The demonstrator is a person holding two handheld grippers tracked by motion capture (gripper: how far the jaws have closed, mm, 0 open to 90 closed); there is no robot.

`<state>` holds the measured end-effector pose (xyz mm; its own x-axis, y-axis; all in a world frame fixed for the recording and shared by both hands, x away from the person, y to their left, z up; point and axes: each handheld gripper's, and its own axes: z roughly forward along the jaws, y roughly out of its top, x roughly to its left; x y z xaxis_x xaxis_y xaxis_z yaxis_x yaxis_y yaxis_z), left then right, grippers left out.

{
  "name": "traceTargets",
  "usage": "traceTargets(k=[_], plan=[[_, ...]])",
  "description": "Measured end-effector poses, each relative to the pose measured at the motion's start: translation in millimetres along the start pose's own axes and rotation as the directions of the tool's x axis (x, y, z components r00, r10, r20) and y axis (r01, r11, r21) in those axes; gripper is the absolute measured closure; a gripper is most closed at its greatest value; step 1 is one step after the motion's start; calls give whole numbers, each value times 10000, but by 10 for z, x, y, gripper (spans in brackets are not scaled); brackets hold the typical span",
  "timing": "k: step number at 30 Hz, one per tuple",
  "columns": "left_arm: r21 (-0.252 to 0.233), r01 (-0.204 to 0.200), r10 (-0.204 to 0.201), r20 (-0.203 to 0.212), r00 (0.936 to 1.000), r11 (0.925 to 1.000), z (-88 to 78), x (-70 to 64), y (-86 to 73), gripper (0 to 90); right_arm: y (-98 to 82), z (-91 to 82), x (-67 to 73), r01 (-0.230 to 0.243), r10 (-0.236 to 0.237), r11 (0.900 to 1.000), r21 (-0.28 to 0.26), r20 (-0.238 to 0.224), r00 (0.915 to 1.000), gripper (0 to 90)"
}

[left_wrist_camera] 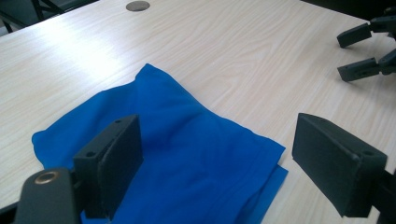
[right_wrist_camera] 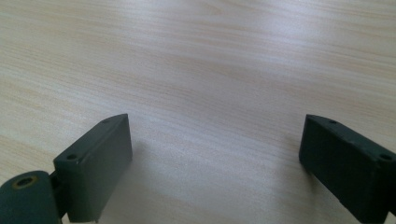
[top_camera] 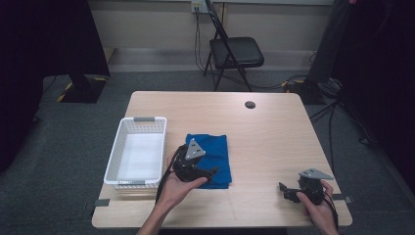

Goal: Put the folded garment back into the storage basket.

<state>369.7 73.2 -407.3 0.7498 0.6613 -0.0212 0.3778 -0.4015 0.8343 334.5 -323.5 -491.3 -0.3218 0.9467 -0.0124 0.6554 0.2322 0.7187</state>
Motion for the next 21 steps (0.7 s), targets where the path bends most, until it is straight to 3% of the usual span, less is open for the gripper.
traceTargets(k=[13,15,17,21], plan=[[61,133,-133,-1,9999,9999,57,99,116,158,0,0,0,-3,3,10000,4,-5,10000,83],[303,-100,109,-269,9996,9995,76,90,143,156,0,0,-1,-3,3,10000,4,-5,10000,83],[358,-66,68,-57,10000,9993,91,95,166,157,1,1,0,-5,5,10000,6,-5,10000,82],[343,-97,101,-112,9999,9994,125,96,199,157,1,1,0,-3,3,10000,7,-4,10000,82]])
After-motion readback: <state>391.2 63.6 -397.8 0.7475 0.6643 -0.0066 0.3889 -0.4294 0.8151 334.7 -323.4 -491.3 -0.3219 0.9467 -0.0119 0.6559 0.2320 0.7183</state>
